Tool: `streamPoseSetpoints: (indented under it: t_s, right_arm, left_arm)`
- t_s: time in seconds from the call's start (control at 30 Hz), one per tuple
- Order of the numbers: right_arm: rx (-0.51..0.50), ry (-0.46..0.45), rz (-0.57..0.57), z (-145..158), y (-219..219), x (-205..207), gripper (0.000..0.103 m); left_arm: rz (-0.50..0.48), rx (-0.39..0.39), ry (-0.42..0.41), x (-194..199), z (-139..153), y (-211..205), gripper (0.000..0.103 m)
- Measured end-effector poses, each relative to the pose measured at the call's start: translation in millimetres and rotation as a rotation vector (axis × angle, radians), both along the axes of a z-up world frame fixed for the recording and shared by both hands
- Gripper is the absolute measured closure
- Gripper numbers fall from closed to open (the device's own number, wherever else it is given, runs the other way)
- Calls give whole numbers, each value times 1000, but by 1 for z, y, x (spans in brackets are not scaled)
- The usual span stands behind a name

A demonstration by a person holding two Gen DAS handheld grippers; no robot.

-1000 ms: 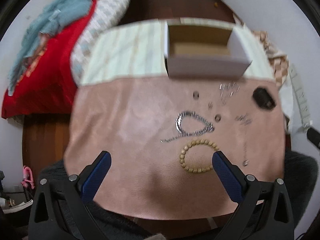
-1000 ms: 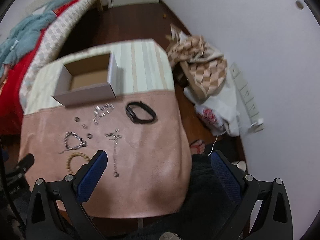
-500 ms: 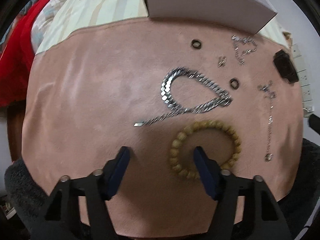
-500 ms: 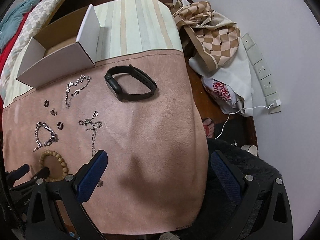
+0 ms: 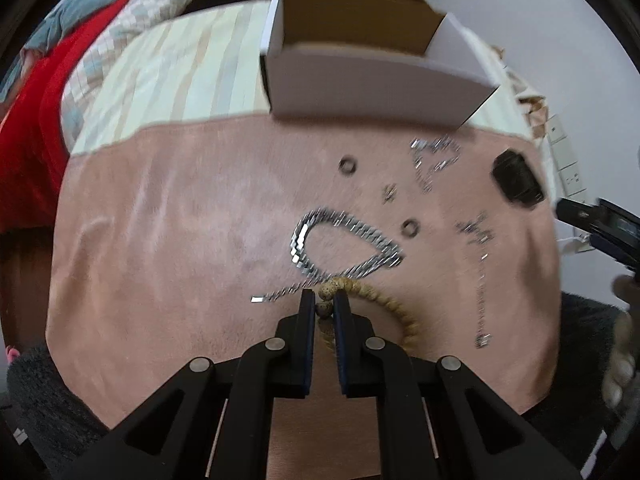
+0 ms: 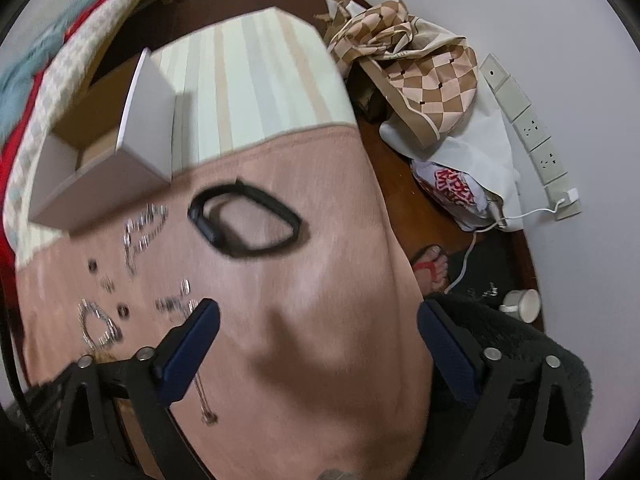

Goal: Organize jewelry
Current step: 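Grasp the wooden bead bracelet with the left gripper while the right gripper reaches the black watch band, then carry the bead bracelet and black watch band into the white box with both grippers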

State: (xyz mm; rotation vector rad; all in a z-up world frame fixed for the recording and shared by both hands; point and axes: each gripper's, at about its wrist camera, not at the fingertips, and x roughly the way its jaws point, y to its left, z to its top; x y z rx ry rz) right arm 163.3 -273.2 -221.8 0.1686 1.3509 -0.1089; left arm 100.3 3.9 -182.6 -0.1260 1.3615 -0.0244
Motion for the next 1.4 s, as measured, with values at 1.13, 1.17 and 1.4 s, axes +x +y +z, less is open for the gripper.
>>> streamPoseSetpoints:
  t_s: [1.13,1.17,1.4]
  right_arm:
    - [205,-268,73,112,48,41,93]
    - [202,-271,81,115,51,48,93]
    - [191,-218,131,103,84,106,93]
  left_arm:
    - [-52,-53,-288,83,130,-5,97]
    - [-53,-49,-296,90,133,-4,97]
    - [-38,-41,-293,148,124,6,97]
